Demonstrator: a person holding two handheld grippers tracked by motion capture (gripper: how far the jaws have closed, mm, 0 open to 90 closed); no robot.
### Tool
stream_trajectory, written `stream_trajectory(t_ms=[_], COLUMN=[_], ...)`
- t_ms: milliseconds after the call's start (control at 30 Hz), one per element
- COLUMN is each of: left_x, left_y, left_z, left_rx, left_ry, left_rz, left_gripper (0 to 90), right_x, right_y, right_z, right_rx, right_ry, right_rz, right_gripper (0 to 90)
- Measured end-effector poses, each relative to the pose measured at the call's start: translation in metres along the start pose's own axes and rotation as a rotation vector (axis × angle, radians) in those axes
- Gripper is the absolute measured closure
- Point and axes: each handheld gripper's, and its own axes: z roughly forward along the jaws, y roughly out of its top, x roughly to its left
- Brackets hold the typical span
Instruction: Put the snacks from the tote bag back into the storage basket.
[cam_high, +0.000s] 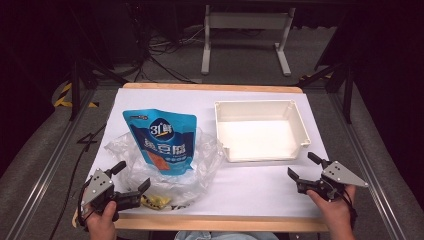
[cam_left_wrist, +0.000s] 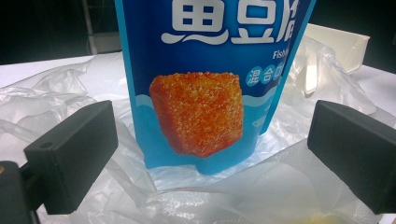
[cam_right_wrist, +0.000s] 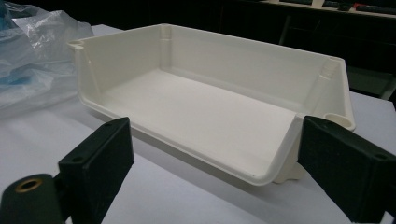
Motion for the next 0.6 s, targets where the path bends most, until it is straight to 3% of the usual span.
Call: stream_trajectory(t_ms=[100,233,600], left_x=[0.000,0.001,0.002], left_y=[0.000,-0.001,-0.001], left_z=[0.000,0.001,0.000], left_rx=[0.000,0.015,0.023], left_ry=[0.000,0.020,0.032], left_rz=[0.000,0.009,0.011], left_gripper=[2.5,2.5,2.5], right_x=[0.000,0.001,0.005], right_y=[0.002,0.013,0.045], right_z=[-0.001,-0.002,-0.003], right_rx=[0.001,0.020,-0.016], right_ry=[-0.007,-0.037,-0.015], right_rz=[-0.007,-0.073,-0.053], right_gripper=[11.5,11.4,11.7])
